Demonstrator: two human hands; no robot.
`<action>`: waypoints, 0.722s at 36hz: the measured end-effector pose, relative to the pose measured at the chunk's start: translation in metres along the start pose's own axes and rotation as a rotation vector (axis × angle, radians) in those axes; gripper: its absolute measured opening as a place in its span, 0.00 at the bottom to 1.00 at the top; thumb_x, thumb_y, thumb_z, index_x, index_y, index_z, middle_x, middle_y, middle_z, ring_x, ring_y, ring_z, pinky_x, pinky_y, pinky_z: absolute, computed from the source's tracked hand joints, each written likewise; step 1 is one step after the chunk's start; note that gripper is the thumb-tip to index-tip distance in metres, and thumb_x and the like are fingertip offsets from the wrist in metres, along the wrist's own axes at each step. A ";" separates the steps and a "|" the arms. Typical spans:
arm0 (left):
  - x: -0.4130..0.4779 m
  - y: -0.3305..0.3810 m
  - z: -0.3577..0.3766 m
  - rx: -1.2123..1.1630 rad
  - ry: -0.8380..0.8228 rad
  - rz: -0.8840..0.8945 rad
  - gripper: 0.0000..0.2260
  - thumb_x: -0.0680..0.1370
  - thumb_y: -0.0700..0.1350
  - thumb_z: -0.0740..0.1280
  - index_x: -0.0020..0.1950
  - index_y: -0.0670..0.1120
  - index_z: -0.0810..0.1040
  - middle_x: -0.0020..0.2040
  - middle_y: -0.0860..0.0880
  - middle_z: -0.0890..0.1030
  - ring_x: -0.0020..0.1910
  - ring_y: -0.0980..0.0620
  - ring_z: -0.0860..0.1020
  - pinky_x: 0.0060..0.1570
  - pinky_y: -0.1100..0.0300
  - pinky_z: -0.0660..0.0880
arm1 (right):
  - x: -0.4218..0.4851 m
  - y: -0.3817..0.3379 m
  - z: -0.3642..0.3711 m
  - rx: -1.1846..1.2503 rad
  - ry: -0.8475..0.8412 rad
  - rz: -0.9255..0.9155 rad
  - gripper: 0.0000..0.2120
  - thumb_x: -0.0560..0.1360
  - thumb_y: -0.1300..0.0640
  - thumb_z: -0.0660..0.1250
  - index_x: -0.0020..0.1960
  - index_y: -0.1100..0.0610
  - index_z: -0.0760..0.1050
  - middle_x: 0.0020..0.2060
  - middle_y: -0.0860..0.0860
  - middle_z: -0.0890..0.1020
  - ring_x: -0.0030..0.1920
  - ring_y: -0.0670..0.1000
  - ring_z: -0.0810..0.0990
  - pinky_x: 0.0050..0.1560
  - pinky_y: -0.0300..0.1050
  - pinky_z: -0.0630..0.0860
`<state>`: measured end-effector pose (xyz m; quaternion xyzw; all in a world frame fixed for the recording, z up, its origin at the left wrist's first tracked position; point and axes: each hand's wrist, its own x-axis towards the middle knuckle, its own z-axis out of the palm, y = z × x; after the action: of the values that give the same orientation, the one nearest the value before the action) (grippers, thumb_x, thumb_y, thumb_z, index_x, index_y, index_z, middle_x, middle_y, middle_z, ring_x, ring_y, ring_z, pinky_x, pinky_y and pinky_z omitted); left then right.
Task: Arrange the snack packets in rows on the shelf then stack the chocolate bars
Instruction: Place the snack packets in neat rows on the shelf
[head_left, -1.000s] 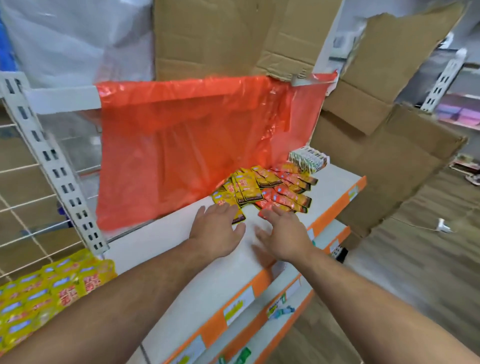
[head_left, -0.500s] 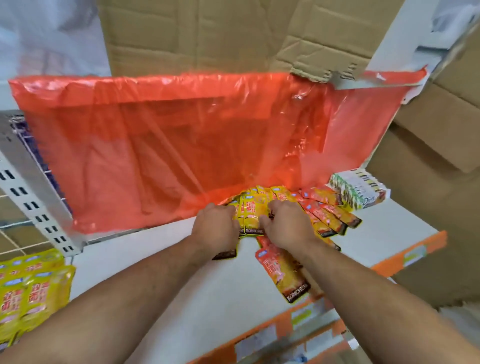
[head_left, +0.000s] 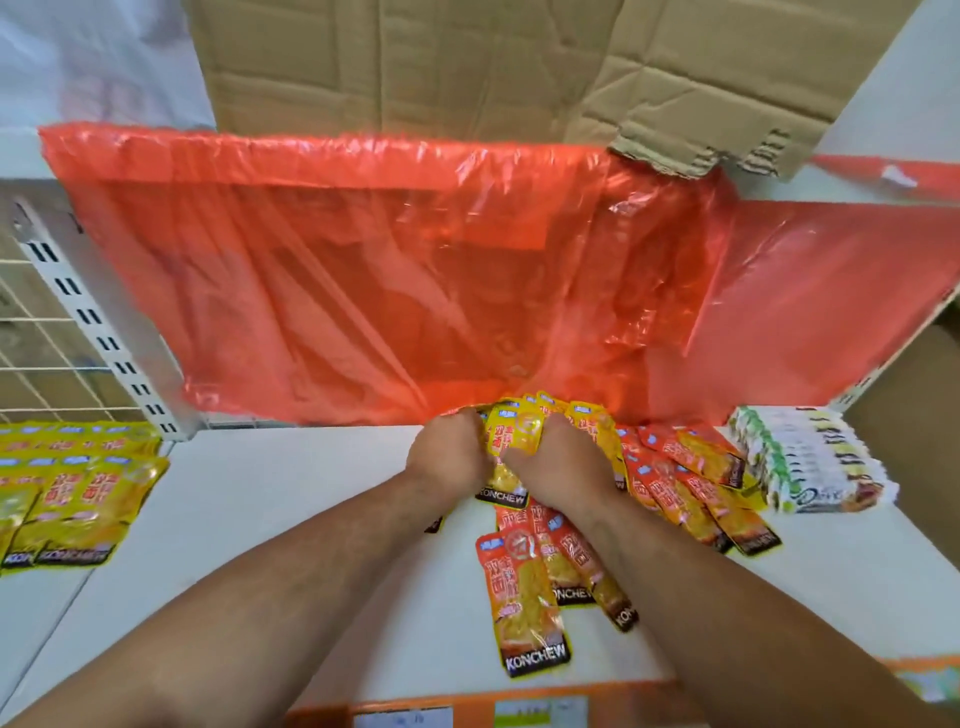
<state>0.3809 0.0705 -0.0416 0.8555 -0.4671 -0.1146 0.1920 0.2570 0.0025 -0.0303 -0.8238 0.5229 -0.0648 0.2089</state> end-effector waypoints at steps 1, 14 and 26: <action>-0.001 0.002 -0.001 -0.019 0.000 -0.002 0.12 0.73 0.44 0.69 0.56 0.45 0.77 0.54 0.42 0.82 0.54 0.39 0.79 0.41 0.56 0.68 | 0.001 0.000 0.001 0.019 -0.016 0.003 0.33 0.72 0.35 0.69 0.65 0.58 0.69 0.57 0.56 0.80 0.58 0.60 0.79 0.51 0.51 0.76; 0.007 0.003 0.006 -0.318 -0.071 -0.197 0.05 0.67 0.41 0.73 0.36 0.43 0.78 0.33 0.48 0.79 0.34 0.47 0.77 0.34 0.59 0.71 | 0.010 0.008 0.003 0.134 -0.064 0.009 0.25 0.72 0.43 0.73 0.60 0.58 0.69 0.52 0.54 0.80 0.52 0.59 0.80 0.40 0.46 0.68; -0.015 -0.035 -0.008 -0.696 0.071 -0.417 0.12 0.73 0.38 0.71 0.32 0.46 0.75 0.30 0.48 0.77 0.28 0.50 0.73 0.35 0.58 0.71 | 0.006 -0.008 0.009 0.574 -0.162 -0.045 0.24 0.71 0.56 0.76 0.30 0.54 0.61 0.27 0.50 0.61 0.30 0.51 0.62 0.36 0.48 0.58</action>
<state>0.4023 0.1022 -0.0493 0.8191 -0.2099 -0.2729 0.4588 0.2695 0.0030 -0.0360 -0.7449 0.4464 -0.1488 0.4730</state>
